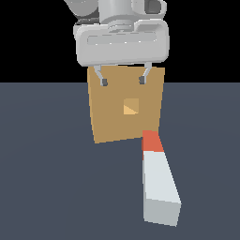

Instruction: Insert the peg into the horizontal hole in a box.

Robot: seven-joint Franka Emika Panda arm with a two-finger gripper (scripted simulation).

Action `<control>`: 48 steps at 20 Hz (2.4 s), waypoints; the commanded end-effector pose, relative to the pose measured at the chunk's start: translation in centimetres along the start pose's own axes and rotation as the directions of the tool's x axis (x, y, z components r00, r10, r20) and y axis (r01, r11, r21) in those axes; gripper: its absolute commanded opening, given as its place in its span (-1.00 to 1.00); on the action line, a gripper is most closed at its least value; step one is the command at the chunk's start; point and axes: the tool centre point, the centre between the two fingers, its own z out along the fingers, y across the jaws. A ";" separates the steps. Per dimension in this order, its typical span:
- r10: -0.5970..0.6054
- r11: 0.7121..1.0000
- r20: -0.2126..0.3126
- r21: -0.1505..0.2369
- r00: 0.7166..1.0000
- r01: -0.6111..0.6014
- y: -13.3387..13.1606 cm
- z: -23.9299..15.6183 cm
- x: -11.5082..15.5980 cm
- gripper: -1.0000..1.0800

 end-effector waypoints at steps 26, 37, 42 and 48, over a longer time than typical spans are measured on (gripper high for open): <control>0.115 0.992 0.021 0.041 0.993 -0.116 4.8 10.6 -10.1 0.92; 0.138 0.989 0.024 0.049 0.990 -0.139 5.7 12.6 -12.1 0.92; 0.138 0.989 0.024 0.049 0.990 -0.139 5.6 13.1 -12.1 0.92; 0.138 0.989 0.024 0.049 0.990 -0.139 5.4 16.1 -12.2 0.92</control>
